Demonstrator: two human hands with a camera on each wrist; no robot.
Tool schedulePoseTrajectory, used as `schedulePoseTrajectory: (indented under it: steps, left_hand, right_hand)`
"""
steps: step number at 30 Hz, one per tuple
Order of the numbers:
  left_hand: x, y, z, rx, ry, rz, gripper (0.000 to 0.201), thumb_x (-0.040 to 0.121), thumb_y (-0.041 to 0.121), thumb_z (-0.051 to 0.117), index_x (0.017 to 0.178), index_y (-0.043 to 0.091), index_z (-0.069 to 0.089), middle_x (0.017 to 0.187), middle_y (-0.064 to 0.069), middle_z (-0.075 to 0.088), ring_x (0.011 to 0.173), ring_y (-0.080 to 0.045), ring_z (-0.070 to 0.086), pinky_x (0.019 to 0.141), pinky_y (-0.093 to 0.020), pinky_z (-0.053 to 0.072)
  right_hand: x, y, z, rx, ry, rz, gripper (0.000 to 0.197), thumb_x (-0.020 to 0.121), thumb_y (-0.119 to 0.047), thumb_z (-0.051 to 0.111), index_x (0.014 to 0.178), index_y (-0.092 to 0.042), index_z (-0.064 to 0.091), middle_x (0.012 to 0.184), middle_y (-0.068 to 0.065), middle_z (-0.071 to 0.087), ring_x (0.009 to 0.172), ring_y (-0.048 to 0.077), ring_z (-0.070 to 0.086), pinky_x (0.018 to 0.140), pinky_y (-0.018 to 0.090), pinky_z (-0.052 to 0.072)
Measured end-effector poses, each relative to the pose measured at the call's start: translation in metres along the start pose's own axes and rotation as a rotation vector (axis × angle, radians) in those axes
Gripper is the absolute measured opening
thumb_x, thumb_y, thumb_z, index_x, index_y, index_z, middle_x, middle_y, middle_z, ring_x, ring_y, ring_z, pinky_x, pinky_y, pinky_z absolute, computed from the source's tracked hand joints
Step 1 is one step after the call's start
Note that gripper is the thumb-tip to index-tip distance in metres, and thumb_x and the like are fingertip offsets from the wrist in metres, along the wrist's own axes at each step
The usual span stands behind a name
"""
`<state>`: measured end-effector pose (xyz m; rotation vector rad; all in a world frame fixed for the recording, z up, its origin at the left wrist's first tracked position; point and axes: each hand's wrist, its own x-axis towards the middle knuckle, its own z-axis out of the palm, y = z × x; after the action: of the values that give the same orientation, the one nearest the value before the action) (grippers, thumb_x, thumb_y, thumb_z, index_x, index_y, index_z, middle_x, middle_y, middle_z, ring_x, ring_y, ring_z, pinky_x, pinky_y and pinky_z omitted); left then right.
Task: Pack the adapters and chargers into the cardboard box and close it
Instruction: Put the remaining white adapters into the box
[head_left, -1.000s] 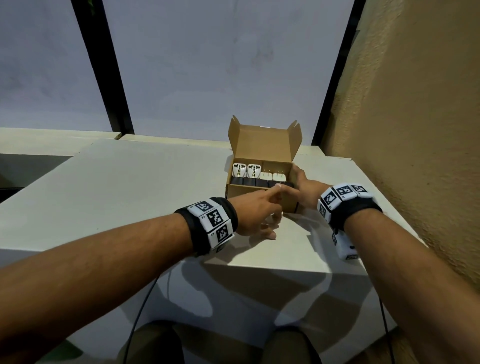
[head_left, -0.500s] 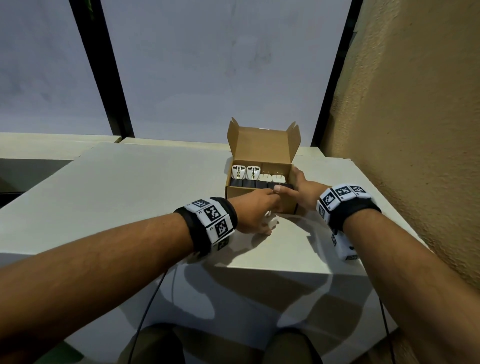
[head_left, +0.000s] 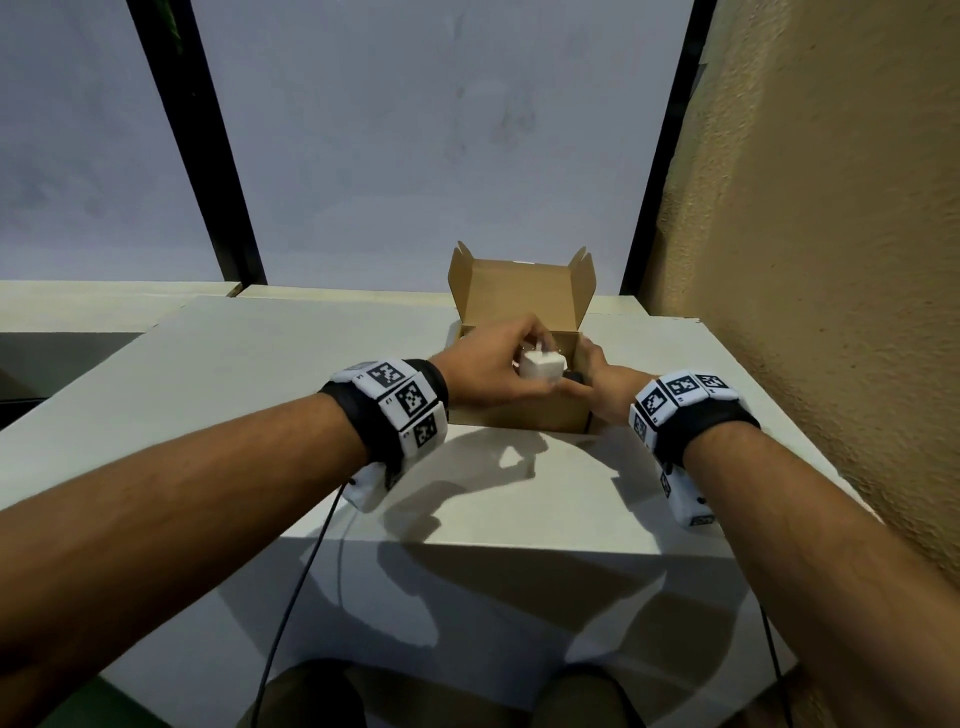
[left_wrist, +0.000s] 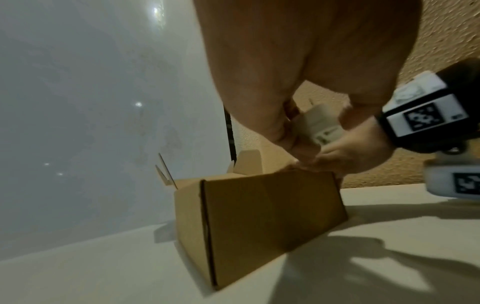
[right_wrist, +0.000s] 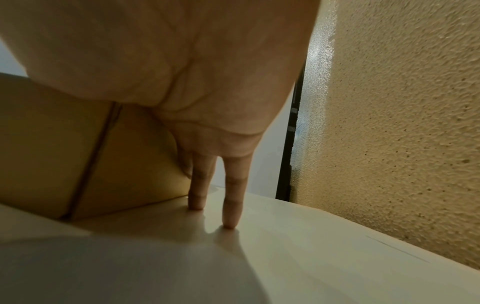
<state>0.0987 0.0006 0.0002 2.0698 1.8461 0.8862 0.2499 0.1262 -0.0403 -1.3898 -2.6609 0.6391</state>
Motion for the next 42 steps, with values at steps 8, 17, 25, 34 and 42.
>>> schedulePoseTrajectory:
  steps: [8,17,25,34,42]
  left_hand:
    - [0.047,-0.016,-0.004,0.110,0.154,-0.049,0.043,0.089,0.029,0.064,0.122,0.008,0.046,0.117,-0.010,0.057,0.096,-0.021,0.056,0.082,-0.028,0.049]
    - [0.075,-0.015,0.008,0.749,-0.097,-0.055,0.034,0.094,0.022,0.054,0.126,0.013,0.058,0.124,-0.009,0.057,0.116,-0.027,0.046,0.095,-0.038,0.041]
    - [0.081,-0.014,0.019,0.852,-0.190,-0.170,0.038,0.092,0.038,0.055,0.121,0.013,0.060,0.121,-0.010,0.059,0.118,-0.027,0.046,0.096,-0.039,0.039]
    - [0.085,-0.026,0.023,0.827,-0.177,-0.262,0.049,0.100,0.045,0.034,0.114,0.009,0.062,0.117,-0.012,0.061,0.111,-0.028,0.052,0.089,-0.039,0.042]
    - [0.078,-0.031,0.008,0.450,-0.007,-0.261,0.045,0.097,0.044,0.043,0.135,0.023,0.050,0.133,-0.005,0.051,0.121,-0.026,0.050,0.101,-0.043,0.044]
  right_hand:
    - [0.007,0.006,0.003,0.090,-0.008,-0.043,0.102,0.084,-0.072,0.048,0.156,-0.022,-0.004,0.152,0.012,0.042,0.134,0.034,0.047,0.113,0.045,0.034]
    - [0.011,0.005,0.006,0.112,-0.038,-0.052,0.126,0.057,-0.093,0.037,0.155,-0.027,-0.004,0.152,0.011,0.042,0.132,0.032,0.049,0.111,0.047,0.037]
    - [0.013,0.008,0.007,0.080,-0.013,-0.053,0.104,0.082,-0.076,0.046,0.156,-0.022,-0.004,0.152,0.013,0.042,0.132,0.034,0.049,0.111,0.046,0.037]
    - [0.009,0.006,0.005,0.085,-0.016,-0.059,0.101,0.087,-0.069,0.048,0.156,-0.022,-0.008,0.155,0.010,0.039,0.134,0.032,0.047,0.112,0.041,0.035]
    - [0.025,0.017,0.006,0.210,-0.046,-0.144,0.126,0.055,-0.099,0.041,0.155,-0.029,0.005,0.154,0.000,0.037,0.139,0.024,0.040,0.116,0.044,0.031]
